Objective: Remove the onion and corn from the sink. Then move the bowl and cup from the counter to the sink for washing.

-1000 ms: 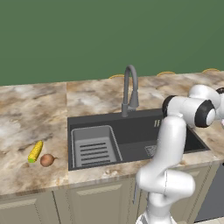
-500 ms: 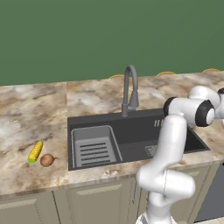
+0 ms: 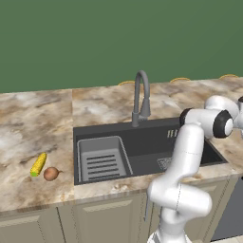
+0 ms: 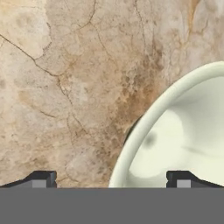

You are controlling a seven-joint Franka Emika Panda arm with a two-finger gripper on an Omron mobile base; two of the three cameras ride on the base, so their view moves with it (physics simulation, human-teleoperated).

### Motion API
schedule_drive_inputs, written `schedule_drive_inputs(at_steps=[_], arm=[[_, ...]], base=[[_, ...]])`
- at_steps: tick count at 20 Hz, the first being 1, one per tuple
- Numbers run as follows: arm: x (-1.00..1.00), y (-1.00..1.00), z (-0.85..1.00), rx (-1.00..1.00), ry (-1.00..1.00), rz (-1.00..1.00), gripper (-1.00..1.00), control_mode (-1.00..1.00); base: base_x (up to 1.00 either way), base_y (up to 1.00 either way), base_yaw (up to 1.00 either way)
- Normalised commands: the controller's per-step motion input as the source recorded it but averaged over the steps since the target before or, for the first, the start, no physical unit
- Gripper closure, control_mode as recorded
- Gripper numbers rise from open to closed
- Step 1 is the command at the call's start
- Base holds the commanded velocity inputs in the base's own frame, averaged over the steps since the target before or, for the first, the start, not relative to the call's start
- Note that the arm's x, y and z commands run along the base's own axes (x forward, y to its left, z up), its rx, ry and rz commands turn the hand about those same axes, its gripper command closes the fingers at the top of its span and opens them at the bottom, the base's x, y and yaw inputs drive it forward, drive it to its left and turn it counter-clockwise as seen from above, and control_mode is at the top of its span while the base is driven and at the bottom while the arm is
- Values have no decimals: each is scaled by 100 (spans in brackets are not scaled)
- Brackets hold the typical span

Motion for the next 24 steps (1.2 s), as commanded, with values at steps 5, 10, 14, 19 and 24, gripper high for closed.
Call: schedule_drive_inputs(at_steps=[5, 10, 14, 19, 24], arm=[[22, -12, -17, 5, 0, 0, -100, -100], [20, -16, -14, 1, 0, 0, -100, -100], [21, -16, -16, 0, 0, 0, -100, -100], [7, -9, -17, 2, 0, 0, 100, -100], [0, -5, -18, 1, 0, 0, 100, -100]], base=[[0, 0, 0], [0, 0, 0], [0, 0, 0], [0, 0, 0], [0, 0, 0]])
